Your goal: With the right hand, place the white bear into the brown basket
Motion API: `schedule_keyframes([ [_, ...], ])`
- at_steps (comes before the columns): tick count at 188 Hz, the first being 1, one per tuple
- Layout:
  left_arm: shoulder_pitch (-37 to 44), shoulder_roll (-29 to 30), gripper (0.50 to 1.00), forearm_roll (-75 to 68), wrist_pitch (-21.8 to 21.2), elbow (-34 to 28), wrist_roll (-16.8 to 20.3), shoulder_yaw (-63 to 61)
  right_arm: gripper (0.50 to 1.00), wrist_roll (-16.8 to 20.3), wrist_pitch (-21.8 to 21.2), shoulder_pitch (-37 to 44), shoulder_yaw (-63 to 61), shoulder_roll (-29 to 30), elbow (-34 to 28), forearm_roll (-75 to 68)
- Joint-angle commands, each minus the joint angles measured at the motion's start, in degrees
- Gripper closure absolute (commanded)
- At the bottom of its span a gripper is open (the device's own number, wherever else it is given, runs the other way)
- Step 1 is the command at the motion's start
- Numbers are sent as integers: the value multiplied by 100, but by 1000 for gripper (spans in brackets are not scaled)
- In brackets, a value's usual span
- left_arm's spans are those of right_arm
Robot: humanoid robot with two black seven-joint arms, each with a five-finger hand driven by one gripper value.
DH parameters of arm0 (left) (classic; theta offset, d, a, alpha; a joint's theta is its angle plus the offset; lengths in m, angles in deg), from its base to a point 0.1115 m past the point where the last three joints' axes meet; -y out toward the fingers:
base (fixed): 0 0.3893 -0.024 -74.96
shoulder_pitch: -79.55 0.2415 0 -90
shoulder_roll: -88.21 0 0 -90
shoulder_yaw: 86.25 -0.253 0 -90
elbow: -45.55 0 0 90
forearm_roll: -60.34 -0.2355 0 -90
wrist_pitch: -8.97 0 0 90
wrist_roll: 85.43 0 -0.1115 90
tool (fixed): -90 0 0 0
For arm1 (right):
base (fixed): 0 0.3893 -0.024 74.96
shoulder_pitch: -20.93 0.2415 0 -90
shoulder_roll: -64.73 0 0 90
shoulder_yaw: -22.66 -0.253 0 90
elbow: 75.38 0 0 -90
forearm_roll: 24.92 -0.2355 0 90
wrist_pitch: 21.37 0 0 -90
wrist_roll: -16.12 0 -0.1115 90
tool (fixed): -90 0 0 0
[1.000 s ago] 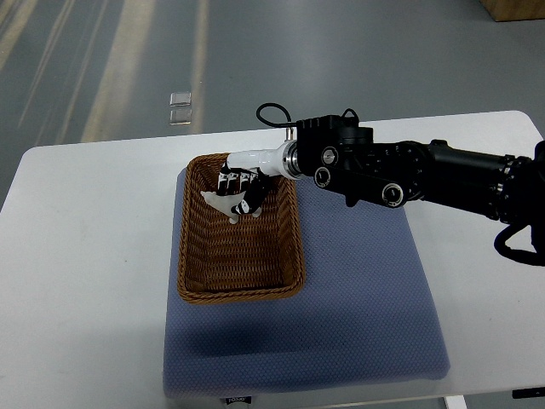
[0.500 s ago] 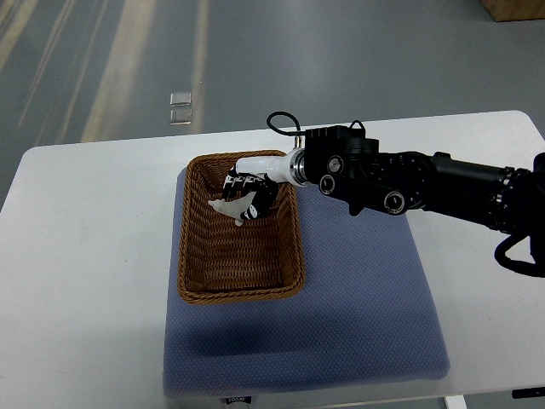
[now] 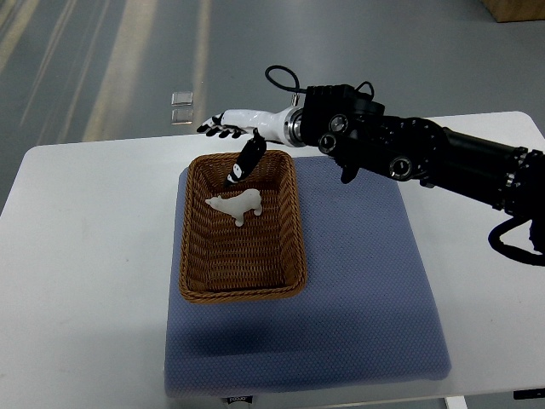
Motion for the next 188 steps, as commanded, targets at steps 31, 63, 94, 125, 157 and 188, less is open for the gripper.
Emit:
schedule_keyframes([
  [31, -6, 0, 500, -7, 1, 14, 0, -1, 587, -210, 324, -1110, -2454, -537, 22, -6],
  [63, 3, 0, 500, -7, 1, 14, 0, -1, 587, -711, 684, -2146, -4352, -467, 198, -340],
  [94, -6, 0, 500, -7, 1, 14, 0, 8, 583, -738, 781, -2612, -5091, -256, 593, -1833],
  [125, 3, 0, 500, -7, -34, 49, 0, 8, 574, -904, 1027, -2630, -5170, -186, 1208, -3583],
  [157, 3, 0, 500, -7, -43, 58, 0, -1, 574, -1116, 965, -2683, -5161, -124, 1244, -4664],
  [188, -6, 0, 500, -7, -52, 49, 0, 8, 574, -1124, 316, -2788, -5153, -89, 1244, -4796],
])
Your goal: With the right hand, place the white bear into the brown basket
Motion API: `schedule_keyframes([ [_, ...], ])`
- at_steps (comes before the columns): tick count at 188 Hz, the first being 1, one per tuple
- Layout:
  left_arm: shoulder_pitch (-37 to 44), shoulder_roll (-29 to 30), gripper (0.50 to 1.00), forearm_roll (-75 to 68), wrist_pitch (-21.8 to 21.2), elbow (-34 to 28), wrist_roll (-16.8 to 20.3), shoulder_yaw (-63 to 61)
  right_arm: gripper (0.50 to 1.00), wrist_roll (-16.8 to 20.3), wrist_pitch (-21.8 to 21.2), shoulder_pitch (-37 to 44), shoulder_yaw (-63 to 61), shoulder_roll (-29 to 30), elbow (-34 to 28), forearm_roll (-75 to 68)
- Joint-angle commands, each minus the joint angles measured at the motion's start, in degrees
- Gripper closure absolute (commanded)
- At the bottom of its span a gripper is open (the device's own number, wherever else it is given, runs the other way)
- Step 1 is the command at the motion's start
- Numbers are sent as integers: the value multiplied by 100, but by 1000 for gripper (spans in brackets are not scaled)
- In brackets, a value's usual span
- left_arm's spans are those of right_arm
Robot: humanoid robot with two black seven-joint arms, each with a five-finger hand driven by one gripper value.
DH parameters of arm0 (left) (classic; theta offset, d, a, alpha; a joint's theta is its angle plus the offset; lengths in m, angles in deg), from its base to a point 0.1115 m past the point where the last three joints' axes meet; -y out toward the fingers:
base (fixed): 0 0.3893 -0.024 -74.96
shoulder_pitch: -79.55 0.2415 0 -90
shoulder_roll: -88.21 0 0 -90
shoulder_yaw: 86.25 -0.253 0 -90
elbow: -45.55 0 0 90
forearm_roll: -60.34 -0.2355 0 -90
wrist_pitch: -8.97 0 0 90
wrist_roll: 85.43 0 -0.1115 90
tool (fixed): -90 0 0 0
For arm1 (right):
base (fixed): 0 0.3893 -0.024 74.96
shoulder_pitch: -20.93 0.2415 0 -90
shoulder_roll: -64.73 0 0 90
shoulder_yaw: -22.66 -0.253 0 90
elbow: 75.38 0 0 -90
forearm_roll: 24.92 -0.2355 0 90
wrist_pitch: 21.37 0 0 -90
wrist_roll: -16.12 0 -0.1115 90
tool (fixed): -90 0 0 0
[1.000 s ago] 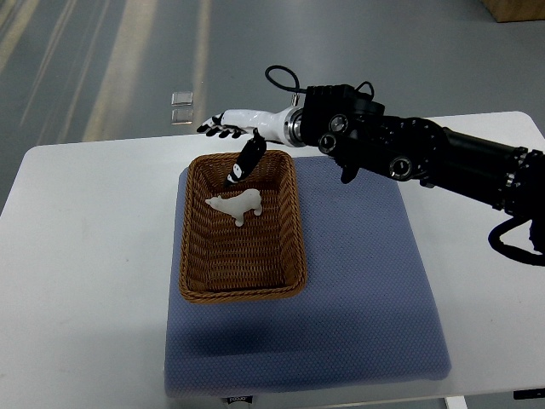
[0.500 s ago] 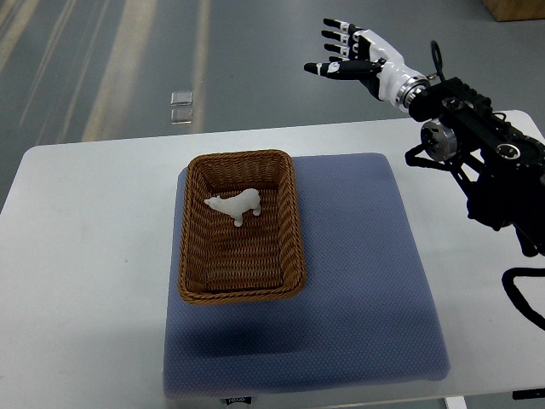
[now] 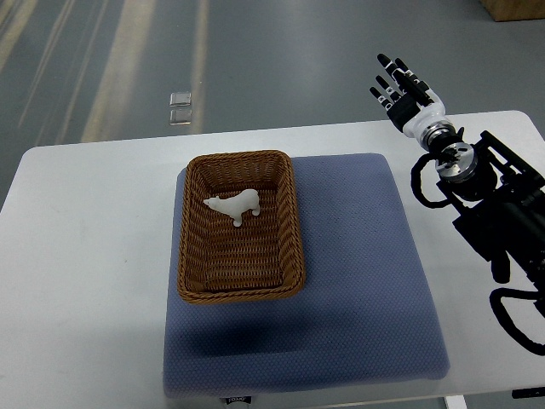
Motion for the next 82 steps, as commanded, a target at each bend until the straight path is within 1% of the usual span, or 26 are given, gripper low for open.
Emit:
schedule_keyframes([
  [1, -2, 0, 500, 1, -2, -9, 0, 2, 574, -12, -461, -90, 11, 15, 0, -73],
  [12, 7, 0, 500, 1, -2, -9, 0, 2, 574, -12, -812, -169, 2, 67, 0, -73],
  [33, -2, 0, 500, 1, -2, 0, 0, 2, 574, -21, -1190, -230, -7, 129, 0, -73],
  [49, -2, 0, 500, 1, -2, 0, 0, -7, 572, -100, -1269, -257, -7, 138, 0, -73],
  [82, -2, 0, 500, 1, -2, 0, 0, 2, 574, -258, -1260, -257, -7, 138, 0, -73],
])
